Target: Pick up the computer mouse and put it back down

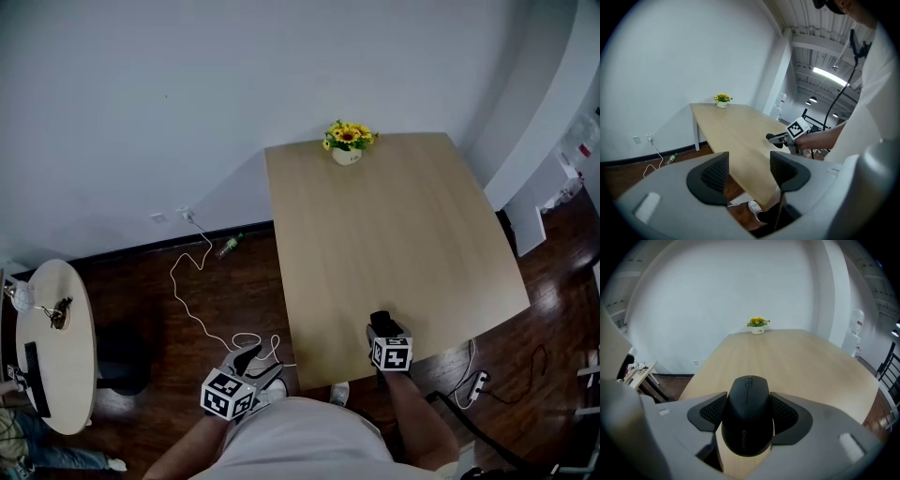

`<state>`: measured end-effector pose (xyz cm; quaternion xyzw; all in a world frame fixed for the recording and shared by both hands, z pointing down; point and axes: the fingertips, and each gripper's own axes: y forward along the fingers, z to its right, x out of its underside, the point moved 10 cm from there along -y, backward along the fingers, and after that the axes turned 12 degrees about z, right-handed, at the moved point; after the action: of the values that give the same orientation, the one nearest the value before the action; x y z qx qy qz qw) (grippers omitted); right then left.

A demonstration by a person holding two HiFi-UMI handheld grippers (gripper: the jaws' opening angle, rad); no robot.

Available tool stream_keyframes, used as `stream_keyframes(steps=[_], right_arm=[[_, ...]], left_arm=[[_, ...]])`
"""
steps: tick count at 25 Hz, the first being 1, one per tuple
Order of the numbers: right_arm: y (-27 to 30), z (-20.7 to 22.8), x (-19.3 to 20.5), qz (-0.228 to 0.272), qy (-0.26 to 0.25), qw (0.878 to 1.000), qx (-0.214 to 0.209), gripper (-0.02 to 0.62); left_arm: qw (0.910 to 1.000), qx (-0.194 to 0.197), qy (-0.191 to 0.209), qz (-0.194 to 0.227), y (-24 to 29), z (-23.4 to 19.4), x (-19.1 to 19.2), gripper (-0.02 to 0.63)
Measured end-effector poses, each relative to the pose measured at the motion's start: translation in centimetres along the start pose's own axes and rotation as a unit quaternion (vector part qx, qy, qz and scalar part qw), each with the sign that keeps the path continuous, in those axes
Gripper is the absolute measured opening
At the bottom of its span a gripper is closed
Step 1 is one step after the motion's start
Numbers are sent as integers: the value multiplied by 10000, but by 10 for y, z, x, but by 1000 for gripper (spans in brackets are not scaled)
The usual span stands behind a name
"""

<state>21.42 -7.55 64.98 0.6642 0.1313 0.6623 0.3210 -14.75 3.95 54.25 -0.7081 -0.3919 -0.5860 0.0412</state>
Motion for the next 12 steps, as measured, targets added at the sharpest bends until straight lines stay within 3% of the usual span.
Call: stream_keyframes(steps=[5,12], right_arm=[[43,3,15,-158,-198,9997,19,293],[57,5,38,-373,-212,9991,27,295]], left_arm=[[9995,-300,-81,-38,-14,4,6,261],[9986,-505,-154,-38,-23,6,8,261]])
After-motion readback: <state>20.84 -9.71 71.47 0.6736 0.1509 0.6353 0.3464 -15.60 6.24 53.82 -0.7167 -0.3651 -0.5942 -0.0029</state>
